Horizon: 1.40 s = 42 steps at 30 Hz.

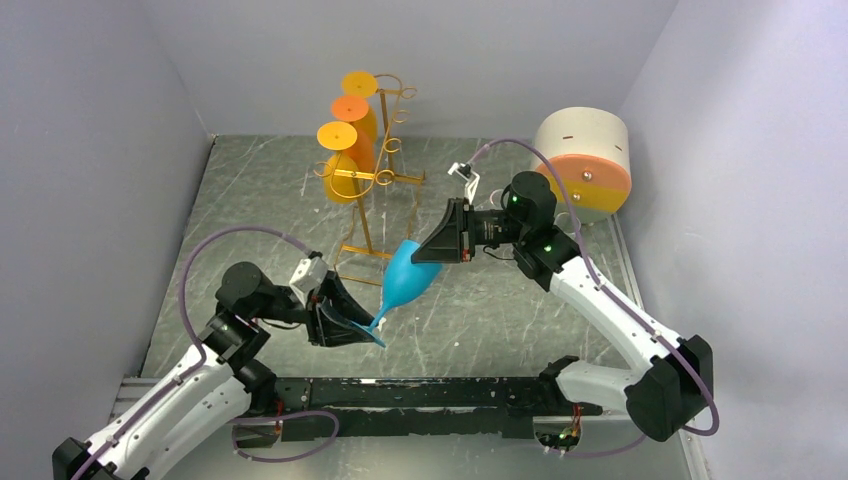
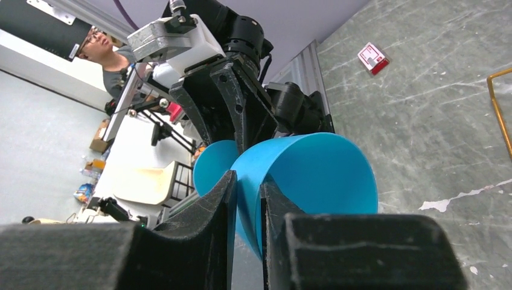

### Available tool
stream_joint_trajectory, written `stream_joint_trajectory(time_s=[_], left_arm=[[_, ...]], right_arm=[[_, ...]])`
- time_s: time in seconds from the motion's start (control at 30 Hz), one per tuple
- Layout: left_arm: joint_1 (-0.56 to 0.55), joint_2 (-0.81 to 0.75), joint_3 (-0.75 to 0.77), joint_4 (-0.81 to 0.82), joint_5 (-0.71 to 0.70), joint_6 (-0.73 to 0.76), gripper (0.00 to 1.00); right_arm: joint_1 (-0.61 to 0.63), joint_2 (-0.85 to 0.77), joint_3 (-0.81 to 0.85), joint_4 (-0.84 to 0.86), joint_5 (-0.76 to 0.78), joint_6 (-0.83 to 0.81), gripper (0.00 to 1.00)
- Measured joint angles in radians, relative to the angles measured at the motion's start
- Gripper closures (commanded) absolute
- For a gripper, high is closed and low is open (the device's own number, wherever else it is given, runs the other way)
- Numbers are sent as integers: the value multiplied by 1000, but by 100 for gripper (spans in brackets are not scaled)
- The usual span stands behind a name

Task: Take the wine glass off the wine glass rack
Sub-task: Place the wine glass at the center of the board.

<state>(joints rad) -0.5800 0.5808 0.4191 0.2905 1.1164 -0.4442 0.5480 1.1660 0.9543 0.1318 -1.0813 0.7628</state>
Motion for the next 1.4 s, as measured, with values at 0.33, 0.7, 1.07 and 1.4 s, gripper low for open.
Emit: stream_joint_trajectory(time_s=[0.33,0.7,1.07,1.4], left_arm=[[-10,-6,59,-167,-27,80,90],[-18,5,96,-202,-8,122,75],[-6,-23,97,-364,-181,154,33],[-5,-97,146,-488,-353,184,0]], right_arm=[[-6,-5,-3,-24,23,-15,66],[-11,-21,-16,-8,4,-6,96],[5,-88,33,-126,16,-63,100],[16,-141,31,-329,266,-199,100]])
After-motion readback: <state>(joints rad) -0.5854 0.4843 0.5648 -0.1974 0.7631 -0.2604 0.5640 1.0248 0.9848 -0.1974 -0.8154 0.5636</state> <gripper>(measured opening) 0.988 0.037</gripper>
